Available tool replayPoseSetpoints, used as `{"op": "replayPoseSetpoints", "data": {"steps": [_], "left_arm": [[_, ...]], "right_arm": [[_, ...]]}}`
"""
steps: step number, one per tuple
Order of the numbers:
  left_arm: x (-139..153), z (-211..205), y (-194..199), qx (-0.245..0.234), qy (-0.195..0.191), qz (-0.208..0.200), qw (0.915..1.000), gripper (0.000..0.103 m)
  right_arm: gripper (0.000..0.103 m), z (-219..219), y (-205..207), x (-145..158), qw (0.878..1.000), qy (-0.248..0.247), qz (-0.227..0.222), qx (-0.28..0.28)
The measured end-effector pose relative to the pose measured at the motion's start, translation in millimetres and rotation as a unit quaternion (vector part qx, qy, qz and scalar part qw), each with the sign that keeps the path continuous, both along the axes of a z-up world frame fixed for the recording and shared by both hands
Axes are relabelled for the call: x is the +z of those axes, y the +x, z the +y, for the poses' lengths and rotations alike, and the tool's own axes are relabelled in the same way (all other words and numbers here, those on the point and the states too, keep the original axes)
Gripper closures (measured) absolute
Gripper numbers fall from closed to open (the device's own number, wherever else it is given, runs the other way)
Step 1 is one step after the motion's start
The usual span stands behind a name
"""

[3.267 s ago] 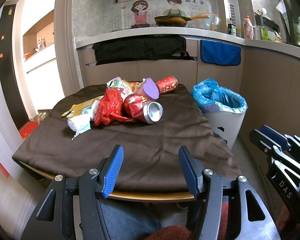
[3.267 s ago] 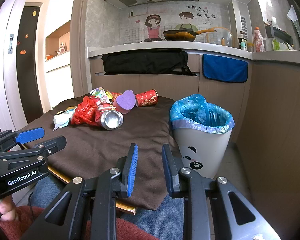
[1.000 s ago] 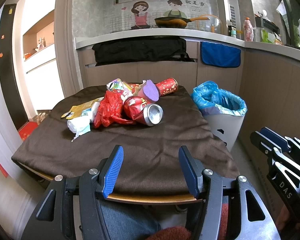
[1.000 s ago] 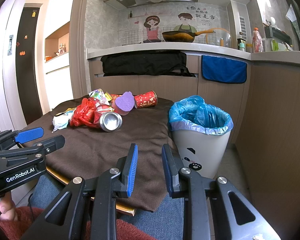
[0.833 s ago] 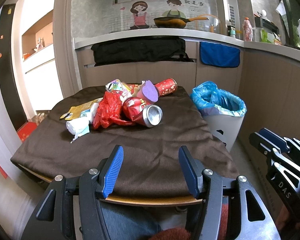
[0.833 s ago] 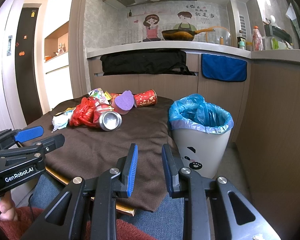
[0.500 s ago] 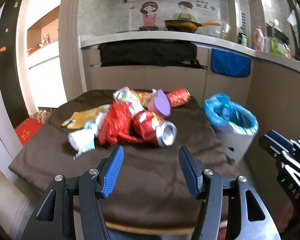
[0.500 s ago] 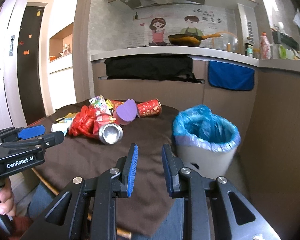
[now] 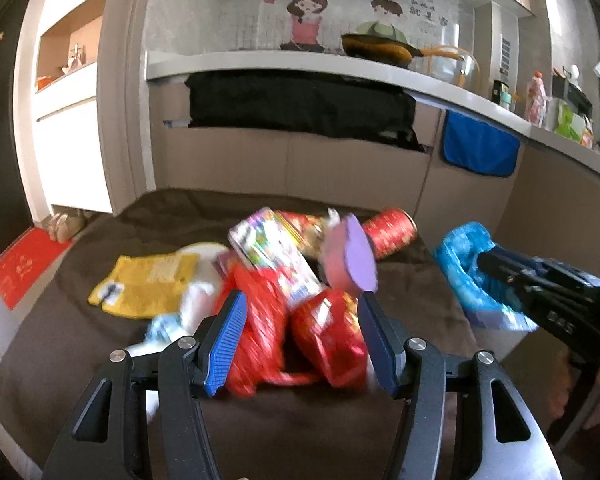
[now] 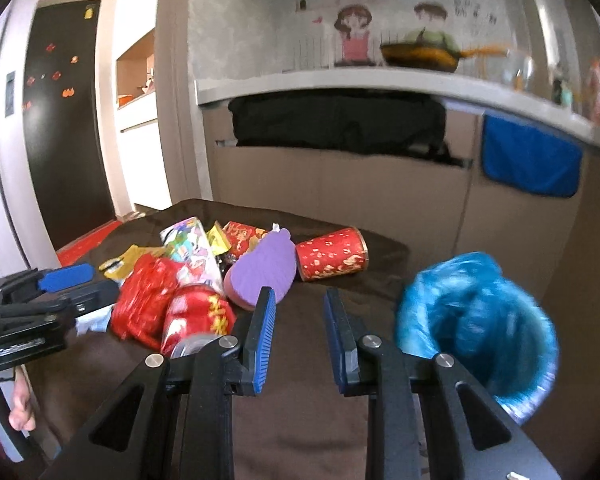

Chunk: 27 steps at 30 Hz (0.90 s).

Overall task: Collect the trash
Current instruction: 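Reach the right gripper into the pile and grasp the red bag and crushed can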

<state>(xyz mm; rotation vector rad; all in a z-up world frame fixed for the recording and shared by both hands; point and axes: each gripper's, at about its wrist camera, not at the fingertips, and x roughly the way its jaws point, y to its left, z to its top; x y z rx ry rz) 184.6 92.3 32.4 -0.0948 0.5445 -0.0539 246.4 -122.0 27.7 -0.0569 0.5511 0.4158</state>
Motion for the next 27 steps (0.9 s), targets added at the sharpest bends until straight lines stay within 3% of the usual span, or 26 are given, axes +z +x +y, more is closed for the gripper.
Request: {"op": "replayPoseSetpoints", "data": {"steps": [3, 9, 15, 22, 27], "left_arm": [[-5, 12, 9, 0.011, 0.004, -0.006, 0.9999, 0.045], [-29, 18, 34, -0.005, -0.005, 0.045, 0.9990, 0.045], [-33, 19, 41, 0.010, 0.001, 0.041, 0.9991, 0.045], [-41, 23, 46, -0.006, -0.015, 0.062, 0.9980, 0.049], [-46, 25, 47, -0.009, -0.003, 0.068, 0.9977, 0.049]], "right_arm": [[0.080, 3, 25, -10, 0.999, 0.012, 0.029, 0.005], [0.080, 23, 44, -23, 0.999, 0.015, 0.042, 0.015], [0.080, 35, 62, -23, 0.998, 0.031, 0.056, 0.019], [0.080, 59, 97, -31, 0.996, 0.032, 0.078, 0.021], [0.078, 56, 90, -34, 0.994, 0.041, 0.089, 0.038]]}}
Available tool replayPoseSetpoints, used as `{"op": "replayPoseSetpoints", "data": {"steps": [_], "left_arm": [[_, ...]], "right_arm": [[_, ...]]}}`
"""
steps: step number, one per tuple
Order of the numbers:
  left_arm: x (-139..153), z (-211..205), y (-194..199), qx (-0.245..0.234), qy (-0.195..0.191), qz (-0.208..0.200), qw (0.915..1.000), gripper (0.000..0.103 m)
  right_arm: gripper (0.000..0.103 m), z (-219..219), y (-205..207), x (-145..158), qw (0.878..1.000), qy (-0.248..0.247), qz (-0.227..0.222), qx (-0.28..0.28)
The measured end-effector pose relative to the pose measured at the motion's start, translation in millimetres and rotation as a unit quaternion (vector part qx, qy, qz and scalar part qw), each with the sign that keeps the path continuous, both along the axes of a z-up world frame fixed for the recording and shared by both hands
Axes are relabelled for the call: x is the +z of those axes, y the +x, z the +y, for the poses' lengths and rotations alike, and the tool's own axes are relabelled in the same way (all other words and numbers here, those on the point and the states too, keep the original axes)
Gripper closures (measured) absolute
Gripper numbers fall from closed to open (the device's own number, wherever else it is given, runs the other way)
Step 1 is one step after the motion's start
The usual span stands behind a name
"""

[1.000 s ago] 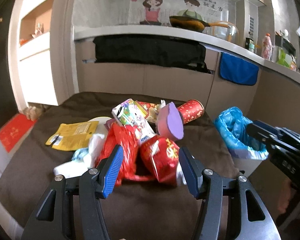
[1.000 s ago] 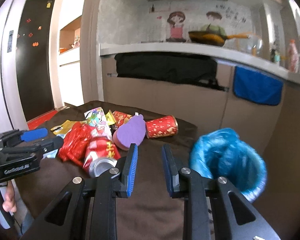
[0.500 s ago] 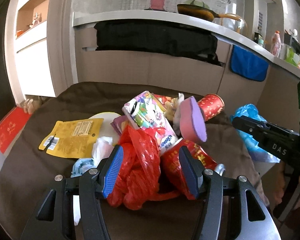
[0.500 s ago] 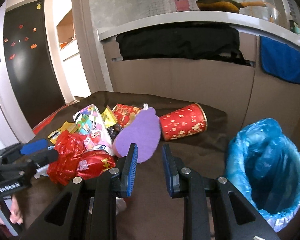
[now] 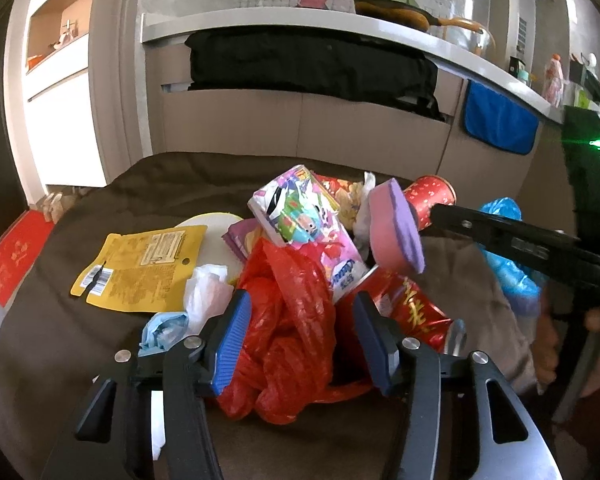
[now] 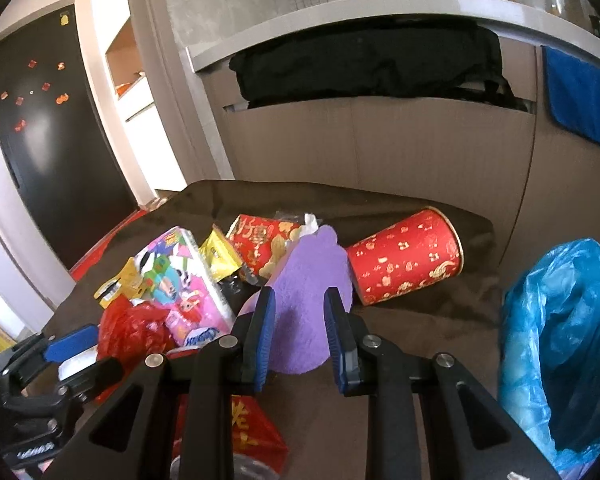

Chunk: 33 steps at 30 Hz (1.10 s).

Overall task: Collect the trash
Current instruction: 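Reach the right gripper into the pile and grasp the red bag and crushed can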

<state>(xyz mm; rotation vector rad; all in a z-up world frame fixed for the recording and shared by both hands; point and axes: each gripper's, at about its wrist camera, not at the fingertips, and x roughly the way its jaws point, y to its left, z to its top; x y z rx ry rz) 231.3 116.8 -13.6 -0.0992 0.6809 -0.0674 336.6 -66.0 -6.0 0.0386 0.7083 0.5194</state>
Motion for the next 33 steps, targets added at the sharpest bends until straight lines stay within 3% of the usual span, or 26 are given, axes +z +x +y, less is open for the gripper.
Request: {"op": "replayPoseSetpoints", "data": {"steps": [5, 11, 14, 22, 28, 33], "left_arm": [[-4, 2, 8, 0.012, 0.007, 0.002, 0.9999, 0.051], [-1, 16, 4, 0.021, -0.026, -0.007, 0.9994, 0.077], [3, 20, -2, 0.021, -0.030, -0.008, 0.9993, 0.083], [2, 17, -13, 0.000, -0.032, 0.004, 0.9995, 0.086], [0, 15, -14, -0.006, -0.024, 0.009, 0.9996, 0.086], [-3, 18, -18, -0.008, -0.026, 0.014, 0.9995, 0.087]], "right_arm": [[0.078, 5, -30, 3, 0.998, -0.013, 0.001, 0.068], [0.078, 15, -29, -4, 0.993, -0.016, 0.028, 0.112], [0.078, 19, -19, -20, 0.989, -0.013, 0.065, 0.132], [0.077, 16, -19, -43, 0.980, 0.014, 0.131, 0.151], [0.077, 35, -47, -39, 0.970, -0.019, 0.124, 0.206], [0.074, 48, -45, -47, 0.962, 0.017, 0.152, 0.227]]}}
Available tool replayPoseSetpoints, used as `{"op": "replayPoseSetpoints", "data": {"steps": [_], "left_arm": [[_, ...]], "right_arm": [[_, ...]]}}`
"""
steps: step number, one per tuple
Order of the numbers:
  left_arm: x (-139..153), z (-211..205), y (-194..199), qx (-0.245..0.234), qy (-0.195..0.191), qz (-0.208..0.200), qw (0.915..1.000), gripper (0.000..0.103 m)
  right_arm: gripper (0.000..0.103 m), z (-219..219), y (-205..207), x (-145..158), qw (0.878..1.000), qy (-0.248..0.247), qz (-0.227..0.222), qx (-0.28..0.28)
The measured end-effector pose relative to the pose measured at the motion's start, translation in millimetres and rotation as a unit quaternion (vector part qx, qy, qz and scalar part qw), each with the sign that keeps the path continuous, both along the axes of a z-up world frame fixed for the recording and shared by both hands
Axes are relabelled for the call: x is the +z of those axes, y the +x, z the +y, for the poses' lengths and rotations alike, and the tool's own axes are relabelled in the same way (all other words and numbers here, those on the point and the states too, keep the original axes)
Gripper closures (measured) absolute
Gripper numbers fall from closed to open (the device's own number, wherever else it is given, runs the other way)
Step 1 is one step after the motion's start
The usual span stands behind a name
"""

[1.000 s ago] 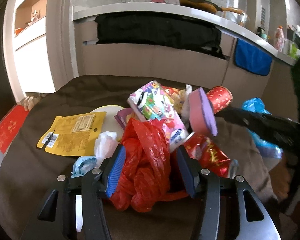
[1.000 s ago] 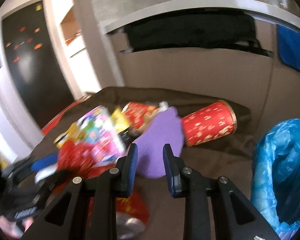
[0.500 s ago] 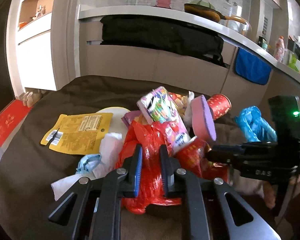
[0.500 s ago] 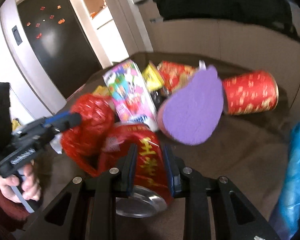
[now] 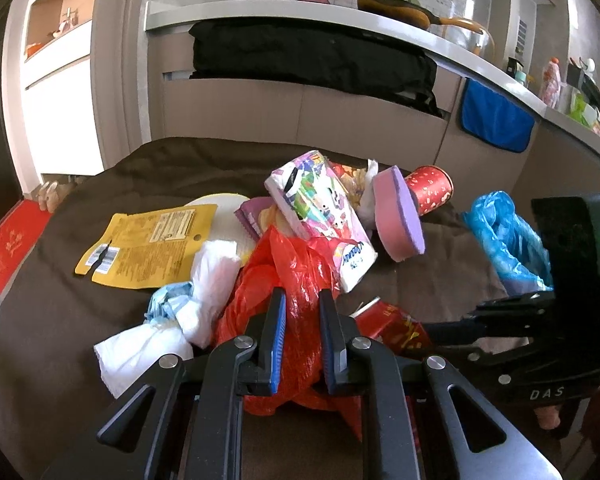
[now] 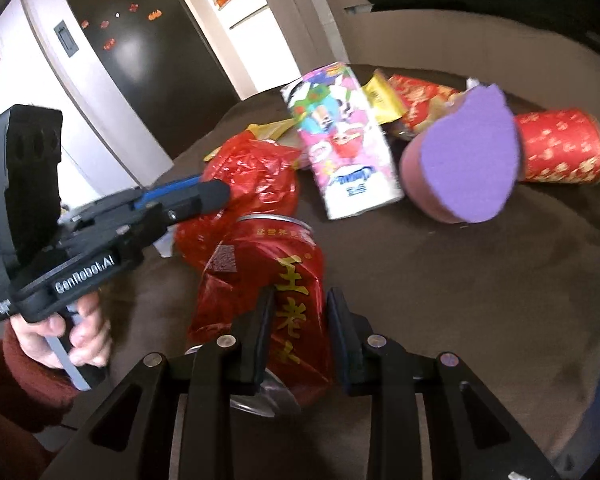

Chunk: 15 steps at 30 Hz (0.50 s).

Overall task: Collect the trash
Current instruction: 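Reach the right gripper into the pile and grasp the red bag and crushed can, then carry the red bag and can with the right gripper into the blue-lined bin and release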

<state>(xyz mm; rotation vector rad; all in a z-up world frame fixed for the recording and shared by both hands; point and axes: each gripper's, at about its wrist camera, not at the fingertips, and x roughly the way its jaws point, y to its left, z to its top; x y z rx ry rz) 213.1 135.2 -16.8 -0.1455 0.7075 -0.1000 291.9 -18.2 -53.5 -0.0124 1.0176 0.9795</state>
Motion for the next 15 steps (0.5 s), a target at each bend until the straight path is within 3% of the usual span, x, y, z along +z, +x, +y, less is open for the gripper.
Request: {"op": "replayPoseSetpoints", "data": {"steps": [3, 4, 6, 15], "left_arm": [[2, 10, -2, 0.008, -0.023, 0.002, 0.9997, 0.089], [3, 12, -4, 0.010, -0.028, 0.002, 0.9996, 0.089], [6, 15, -8, 0.013, -0.026, -0.003, 0.9996, 0.091], [20, 8, -22, 0.003, -0.037, -0.020, 0.9991, 0.094]], "right_arm": [[0.074, 2, 3, -5, 1.000, 0.018, 0.016, -0.002], [0.079, 2, 2, -4, 1.000, 0.019, 0.010, -0.005], [0.088, -2, 0, 2, 1.000, 0.025, -0.006, -0.011], [0.090, -51, -21, 39, 0.993, 0.007, -0.092, -0.078]]}}
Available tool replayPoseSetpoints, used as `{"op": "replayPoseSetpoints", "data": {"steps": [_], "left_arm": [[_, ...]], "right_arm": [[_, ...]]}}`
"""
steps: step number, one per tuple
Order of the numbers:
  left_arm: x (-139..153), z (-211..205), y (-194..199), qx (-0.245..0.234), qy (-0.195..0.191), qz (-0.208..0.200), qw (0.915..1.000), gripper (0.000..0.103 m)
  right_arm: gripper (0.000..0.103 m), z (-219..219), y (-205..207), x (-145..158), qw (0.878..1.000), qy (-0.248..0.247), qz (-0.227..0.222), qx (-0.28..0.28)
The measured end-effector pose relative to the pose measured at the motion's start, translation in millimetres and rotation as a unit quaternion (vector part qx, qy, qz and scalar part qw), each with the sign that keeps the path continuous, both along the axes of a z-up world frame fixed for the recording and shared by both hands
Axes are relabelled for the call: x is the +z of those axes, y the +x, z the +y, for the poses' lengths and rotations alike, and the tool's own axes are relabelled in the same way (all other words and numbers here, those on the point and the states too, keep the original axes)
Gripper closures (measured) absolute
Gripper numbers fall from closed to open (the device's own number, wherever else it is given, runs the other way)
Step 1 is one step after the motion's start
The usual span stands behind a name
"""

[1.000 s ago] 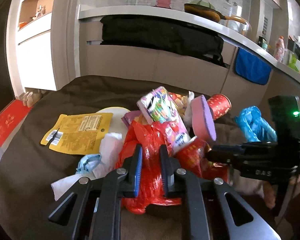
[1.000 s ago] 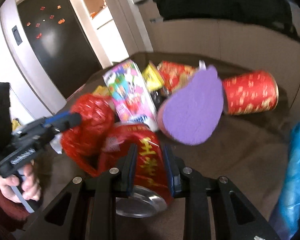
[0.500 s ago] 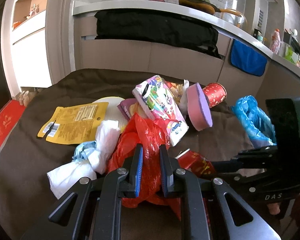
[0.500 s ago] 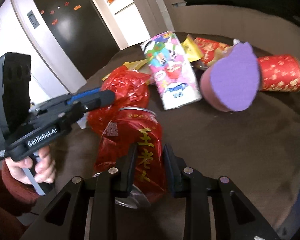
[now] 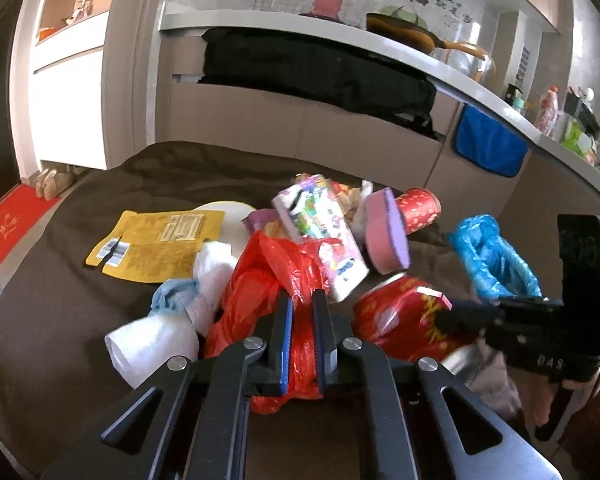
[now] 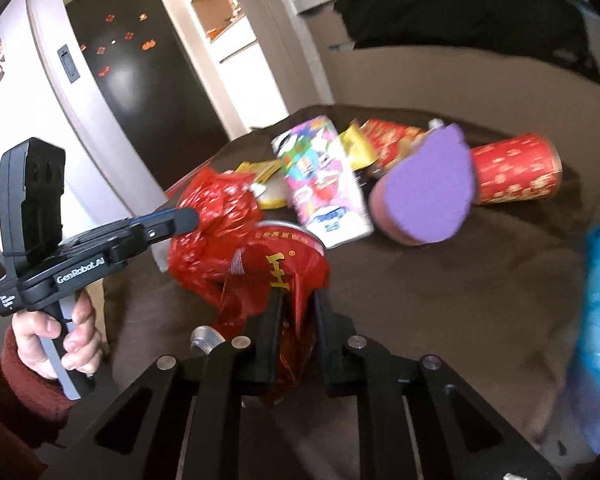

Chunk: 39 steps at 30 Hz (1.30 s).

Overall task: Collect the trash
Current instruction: 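Carry the red bag and can with the right gripper into the blue-lined bin and release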

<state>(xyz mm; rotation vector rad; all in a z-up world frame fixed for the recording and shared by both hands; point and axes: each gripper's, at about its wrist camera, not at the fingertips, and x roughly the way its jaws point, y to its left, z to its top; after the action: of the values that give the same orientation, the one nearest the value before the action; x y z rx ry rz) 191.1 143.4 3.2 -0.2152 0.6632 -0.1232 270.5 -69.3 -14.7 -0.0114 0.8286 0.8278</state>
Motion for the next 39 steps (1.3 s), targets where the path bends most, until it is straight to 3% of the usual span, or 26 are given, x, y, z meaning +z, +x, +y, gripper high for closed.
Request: {"op": "replayPoseSetpoints", "data": {"steps": [11, 18, 26, 33, 39], "left_arm": [[29, -67, 12, -0.053, -0.001, -0.035, 0.9979, 0.095], [49, -121, 41, -0.089, 0.004, -0.049, 0.9948, 0.095], [59, -207, 87, -0.146, -0.005, -0.042, 0.9884, 0.095], [41, -282, 142, -0.198, -0.040, -0.005, 0.9795, 0.095], [13, -316, 163, -0.216, -0.033, 0.023, 0.9755, 0.095]], "right_arm": [[0.090, -71, -2, 25, 0.991, -0.017, -0.068, -0.110], [0.090, -114, 4, 37, 0.983, -0.005, -0.093, -0.156], [0.090, -202, 26, 45, 0.967, 0.001, -0.107, -0.230], [0.090, -276, 48, 36, 0.949, -0.031, -0.108, -0.294], [0.090, -306, 63, 4, 0.945, -0.033, -0.084, -0.315]]}}
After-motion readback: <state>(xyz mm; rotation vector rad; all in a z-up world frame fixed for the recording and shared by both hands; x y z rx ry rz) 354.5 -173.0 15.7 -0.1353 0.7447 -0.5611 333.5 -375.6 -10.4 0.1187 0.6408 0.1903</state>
